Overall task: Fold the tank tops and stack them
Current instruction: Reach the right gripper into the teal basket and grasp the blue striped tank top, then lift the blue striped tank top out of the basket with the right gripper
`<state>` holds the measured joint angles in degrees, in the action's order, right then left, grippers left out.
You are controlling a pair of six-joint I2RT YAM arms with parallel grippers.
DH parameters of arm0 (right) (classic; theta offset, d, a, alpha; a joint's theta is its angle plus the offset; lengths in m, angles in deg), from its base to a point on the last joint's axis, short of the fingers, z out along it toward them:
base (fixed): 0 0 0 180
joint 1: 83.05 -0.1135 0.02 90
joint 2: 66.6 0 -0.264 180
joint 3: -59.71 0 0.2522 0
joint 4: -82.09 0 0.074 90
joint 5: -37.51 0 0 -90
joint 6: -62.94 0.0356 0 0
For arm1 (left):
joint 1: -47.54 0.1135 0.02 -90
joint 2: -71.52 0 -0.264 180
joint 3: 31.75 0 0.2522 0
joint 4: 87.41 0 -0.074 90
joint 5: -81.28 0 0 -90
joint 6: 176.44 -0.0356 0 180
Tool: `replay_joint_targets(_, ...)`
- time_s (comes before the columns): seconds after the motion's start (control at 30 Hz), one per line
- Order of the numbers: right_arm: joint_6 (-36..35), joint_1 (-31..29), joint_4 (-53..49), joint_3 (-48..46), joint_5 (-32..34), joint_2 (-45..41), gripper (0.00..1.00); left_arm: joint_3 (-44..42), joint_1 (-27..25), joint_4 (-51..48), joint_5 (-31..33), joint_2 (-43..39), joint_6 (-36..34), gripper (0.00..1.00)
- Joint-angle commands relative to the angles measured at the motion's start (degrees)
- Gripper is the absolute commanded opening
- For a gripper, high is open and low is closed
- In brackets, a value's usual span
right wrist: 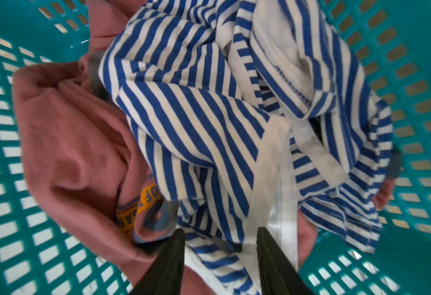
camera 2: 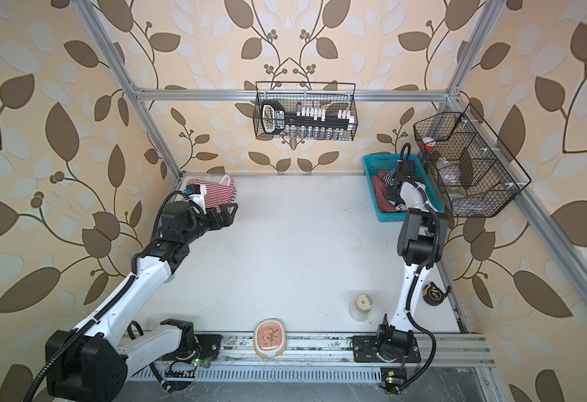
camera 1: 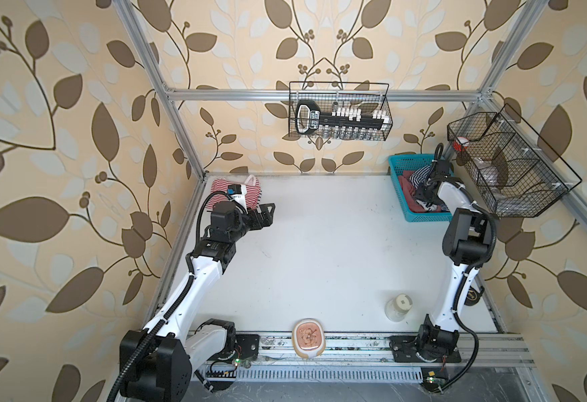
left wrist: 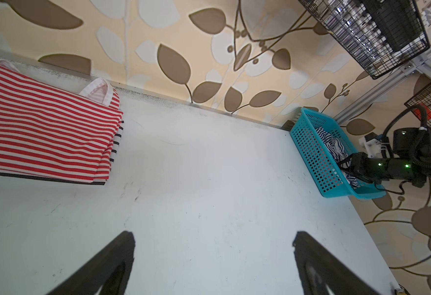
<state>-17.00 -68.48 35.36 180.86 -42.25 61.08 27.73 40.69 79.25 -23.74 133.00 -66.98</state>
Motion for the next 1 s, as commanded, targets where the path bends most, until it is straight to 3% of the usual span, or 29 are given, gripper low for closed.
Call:
replay_joint_targets(0.0,0.9,0.6,0.2,2.2,-2.2,2.0,0.46,2.5,-0.8,-0.2,-1.3,-1.7,-1.0,0.99)
replay_joint_targets(0.13,0.9,1.0,-0.2,3.3,-3.5,3.6,0.37,2.6,-0.9,-0.3,-1.3,-1.7,-1.0,0.99)
replay_joint_targets(0.3,1.0,1.2,-0.4,2.6,-3.9,2.6,0.00,3.0,-1.1,-0.3,-1.2,-1.8,-1.0,0.99)
replay_joint_targets(0.67,0.9,1.0,6.4,-10.7,-1.7,-14.0,0.00,2.9,-1.6,-0.2,-2.0,-2.7,-1.0,0.99)
replay_joint_targets(0.97,1.0,-0.3,9.2,-15.2,-3.5,-27.1,0.00,2.4,-1.8,0.2,-2.6,-3.8,-1.0,0.99)
